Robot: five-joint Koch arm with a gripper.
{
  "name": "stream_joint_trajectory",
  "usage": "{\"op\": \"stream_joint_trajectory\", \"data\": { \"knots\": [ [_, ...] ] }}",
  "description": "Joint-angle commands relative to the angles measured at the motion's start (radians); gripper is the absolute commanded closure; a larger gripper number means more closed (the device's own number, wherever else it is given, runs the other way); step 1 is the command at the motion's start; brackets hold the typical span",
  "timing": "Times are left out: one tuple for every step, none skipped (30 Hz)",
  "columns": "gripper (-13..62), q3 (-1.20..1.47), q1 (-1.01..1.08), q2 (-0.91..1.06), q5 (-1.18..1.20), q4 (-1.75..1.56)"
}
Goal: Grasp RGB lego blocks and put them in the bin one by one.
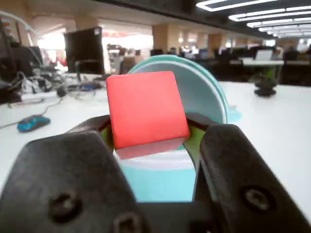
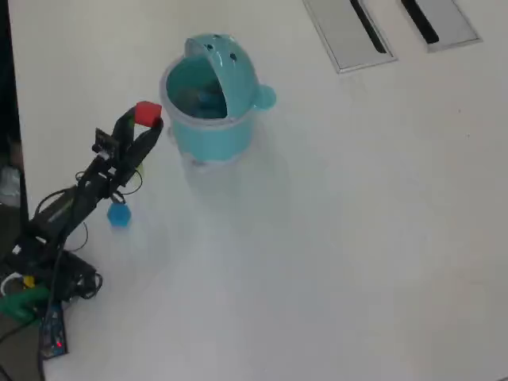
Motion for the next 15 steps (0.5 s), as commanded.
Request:
{"op": "stream_joint_trajectory", "data": {
  "knots": [
    [37.1, -0.160, -0.023, -0.012, -0.018, 0.009],
    [37.0, -0.183, -0.032, -0.032, -0.023, 0.017],
    [37.0, -0.199, -0.040, -0.048, -0.029, 0.017],
    [37.0, -0.261, -0.055, -0.117, -0.040, 0.018],
    [37.0, -0.273, -0.057, -0.132, -0.040, 0.017],
    [37.0, -0.311, -0.058, -0.178, -0.040, 0.015],
    [37.0, -0.345, -0.058, -0.209, -0.040, 0.017],
    [37.0, -0.380, -0.058, -0.238, -0.040, 0.017],
    [37.0, -0.416, -0.058, -0.267, -0.040, 0.017],
    [37.0, -0.483, -0.057, -0.318, -0.040, 0.026],
    [37.0, -0.506, -0.054, -0.337, -0.040, 0.029],
    [37.0, -0.540, -0.051, -0.362, -0.040, 0.037],
    [37.0, -0.594, -0.040, -0.400, -0.040, 0.043],
    [37.0, -0.618, -0.035, -0.417, -0.040, 0.046],
    [37.0, -0.646, -0.034, -0.437, -0.040, 0.051]
  ]
}}
